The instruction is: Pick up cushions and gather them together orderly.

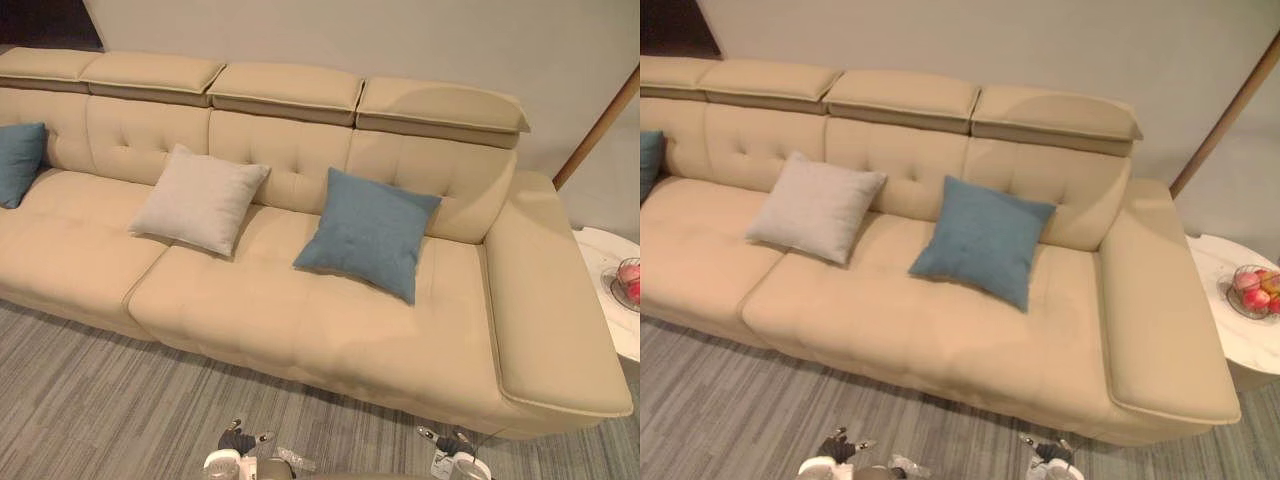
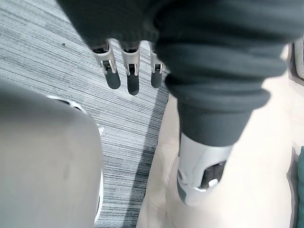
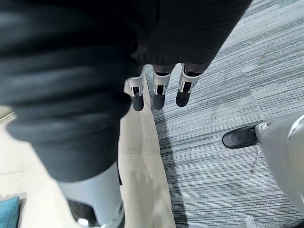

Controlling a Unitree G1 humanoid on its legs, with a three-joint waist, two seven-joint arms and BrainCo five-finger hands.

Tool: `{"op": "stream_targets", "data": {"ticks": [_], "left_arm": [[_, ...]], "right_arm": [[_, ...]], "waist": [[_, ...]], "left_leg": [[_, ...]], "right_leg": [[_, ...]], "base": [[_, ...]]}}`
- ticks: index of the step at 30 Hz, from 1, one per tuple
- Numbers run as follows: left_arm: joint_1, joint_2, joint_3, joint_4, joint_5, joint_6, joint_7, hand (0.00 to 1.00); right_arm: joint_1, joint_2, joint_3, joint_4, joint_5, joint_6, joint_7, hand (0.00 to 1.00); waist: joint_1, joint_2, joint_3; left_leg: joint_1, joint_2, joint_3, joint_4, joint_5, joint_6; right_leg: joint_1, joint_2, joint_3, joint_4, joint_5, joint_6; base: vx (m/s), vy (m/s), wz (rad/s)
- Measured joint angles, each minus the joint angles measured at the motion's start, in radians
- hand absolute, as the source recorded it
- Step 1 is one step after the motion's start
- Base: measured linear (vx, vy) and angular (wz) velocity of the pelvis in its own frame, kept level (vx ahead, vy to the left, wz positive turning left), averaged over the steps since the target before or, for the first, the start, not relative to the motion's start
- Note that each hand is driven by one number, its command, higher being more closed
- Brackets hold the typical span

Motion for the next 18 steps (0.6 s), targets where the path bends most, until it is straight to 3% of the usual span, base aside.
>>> {"op": "stream_targets", "data": {"ticks": [14, 15, 18], "left_arm": [[0.008, 0.018, -0.001, 0.003, 0.021, 0.0, 0.0, 0.0], [0.017, 0.042, -0.013, 0.022, 0.021, 0.0, 0.0, 0.0], [0.016, 0.042, -0.013, 0.022, 0.021, 0.0, 0.0, 0.0]], "right_arm": [[0.013, -0.002, 0.011, 0.008, -0.035, 0.002, -0.005, 0.0], [0.025, -0.013, 0.007, 0.006, -0.035, 0.012, -0.008, 0.0], [0.022, -0.013, 0.007, 0.006, -0.035, 0.011, -0.008, 0.0]], "waist": [[-0.006, -0.02, 0.006], [-0.035, -0.033, 0.001], [-0.036, -0.035, 0.0]], "left_leg": [[0.138, -0.041, 0.004, -0.339, 0.188, -0.013], [0.204, -0.071, -0.032, -0.403, 0.189, -0.011], [0.212, -0.07, -0.034, -0.403, 0.189, -0.011]], "right_leg": [[-0.008, -0.009, -0.009, -0.028, 0.009, 0.01], [0.029, -0.024, 0.005, -0.033, -0.007, 0.036], [0.038, -0.023, 0.003, -0.033, -0.005, 0.033]], "base": [[-0.07, -0.021, -0.01], [-0.04, -0.005, 0.01], [0.0, 0.0, 0.0]]}}
